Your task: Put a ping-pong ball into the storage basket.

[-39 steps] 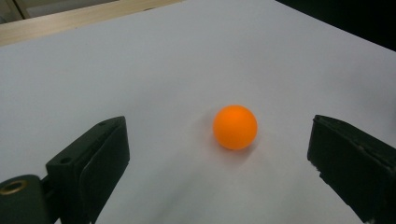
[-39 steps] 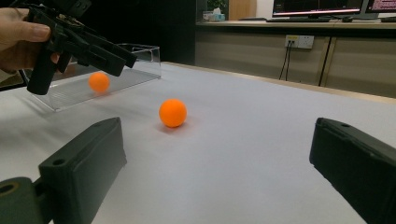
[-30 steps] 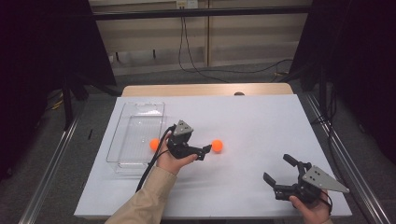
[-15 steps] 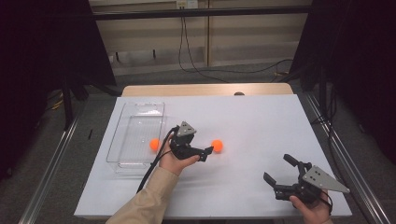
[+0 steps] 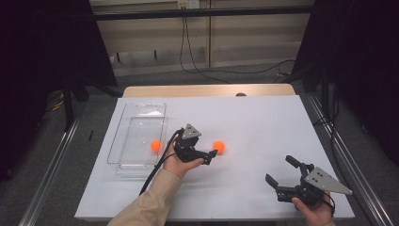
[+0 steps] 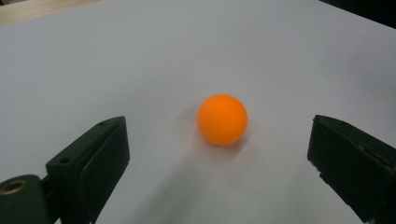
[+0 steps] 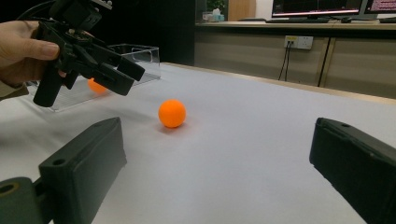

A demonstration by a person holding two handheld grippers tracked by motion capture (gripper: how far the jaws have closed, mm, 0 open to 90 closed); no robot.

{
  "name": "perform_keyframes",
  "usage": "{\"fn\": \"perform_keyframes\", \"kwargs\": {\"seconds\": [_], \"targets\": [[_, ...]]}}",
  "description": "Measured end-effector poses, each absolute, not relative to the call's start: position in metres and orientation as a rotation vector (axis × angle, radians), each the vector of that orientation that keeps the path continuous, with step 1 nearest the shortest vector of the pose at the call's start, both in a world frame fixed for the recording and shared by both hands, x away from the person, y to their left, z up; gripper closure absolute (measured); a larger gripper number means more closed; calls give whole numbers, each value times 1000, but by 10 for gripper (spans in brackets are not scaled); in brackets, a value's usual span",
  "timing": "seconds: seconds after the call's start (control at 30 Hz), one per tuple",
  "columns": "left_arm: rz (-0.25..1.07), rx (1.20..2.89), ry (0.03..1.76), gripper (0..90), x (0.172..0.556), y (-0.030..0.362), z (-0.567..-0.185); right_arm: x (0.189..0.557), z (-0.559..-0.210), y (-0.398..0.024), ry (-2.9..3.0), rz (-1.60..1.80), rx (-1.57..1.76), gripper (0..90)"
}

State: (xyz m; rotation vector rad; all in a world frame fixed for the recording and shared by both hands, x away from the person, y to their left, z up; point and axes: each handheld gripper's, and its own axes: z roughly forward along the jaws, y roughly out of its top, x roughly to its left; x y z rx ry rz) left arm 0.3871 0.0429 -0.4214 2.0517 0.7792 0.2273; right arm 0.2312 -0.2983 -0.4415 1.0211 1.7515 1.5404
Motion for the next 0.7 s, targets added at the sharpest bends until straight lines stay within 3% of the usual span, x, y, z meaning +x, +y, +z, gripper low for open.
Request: {"fn": "perform_keyframes", "kwargs": {"seconds": [0.7], "targets": [[215, 2064, 777, 55, 386, 32, -425, 231, -441, -299, 1751, 1541, 1020, 28]]}}
